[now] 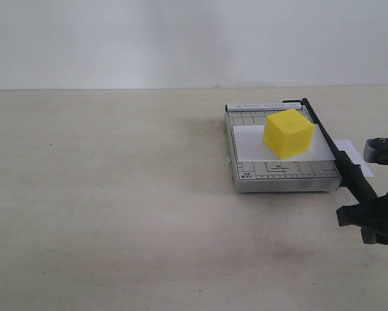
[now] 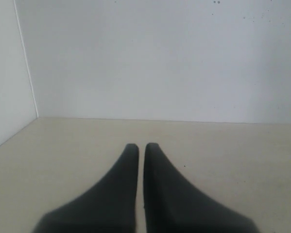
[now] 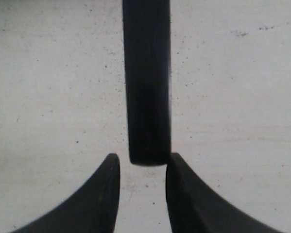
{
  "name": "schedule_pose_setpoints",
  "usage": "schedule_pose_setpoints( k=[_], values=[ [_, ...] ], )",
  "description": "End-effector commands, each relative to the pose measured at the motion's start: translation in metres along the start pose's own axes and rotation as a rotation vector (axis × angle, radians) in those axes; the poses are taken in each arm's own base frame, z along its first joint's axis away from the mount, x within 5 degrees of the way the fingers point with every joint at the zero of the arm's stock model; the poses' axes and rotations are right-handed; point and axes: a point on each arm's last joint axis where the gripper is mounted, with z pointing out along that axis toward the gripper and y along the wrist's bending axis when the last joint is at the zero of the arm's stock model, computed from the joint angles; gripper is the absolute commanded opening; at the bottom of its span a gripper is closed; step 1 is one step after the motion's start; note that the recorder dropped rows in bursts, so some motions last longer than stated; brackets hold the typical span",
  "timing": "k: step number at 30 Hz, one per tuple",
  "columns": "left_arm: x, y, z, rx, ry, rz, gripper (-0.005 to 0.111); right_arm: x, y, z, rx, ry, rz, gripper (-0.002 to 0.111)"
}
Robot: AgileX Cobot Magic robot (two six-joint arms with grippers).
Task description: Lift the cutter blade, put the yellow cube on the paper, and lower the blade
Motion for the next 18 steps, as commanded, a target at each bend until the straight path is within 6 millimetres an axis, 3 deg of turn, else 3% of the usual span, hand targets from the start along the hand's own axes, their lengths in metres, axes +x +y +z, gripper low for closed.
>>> schedule_pose_setpoints(
  k=[1,5,10,13,18],
  values=[
    [-0.001,-0.001,0.0,0.007,-0.023,-0.008,0.005,0.001,0.001,-0.004,-0.003,0.01,0.005,0.032],
    [-0.001,-0.001,0.0,0.008,-0.027,-0.004,0.005,-0.003,0.003,-0.029,-0.009,0.023,-0.002,0.032],
    [-0.001,-0.001,0.0,0.008,-0.027,-0.004,0.005,0.002,0.004,-0.076,-0.025,-0.049,0.003,0.032],
    [-0.001,-0.001,0.0,0.008,-0.027,-0.004,0.005,0.015,0.004,-0.112,-0.061,-0.184,0.041,0.032],
    [-0.001,-0.001,0.0,0.008,-0.027,-0.004,0.005,0.052,0.001,-0.167,-0.136,-0.717,-0.006,0.026]
  ],
)
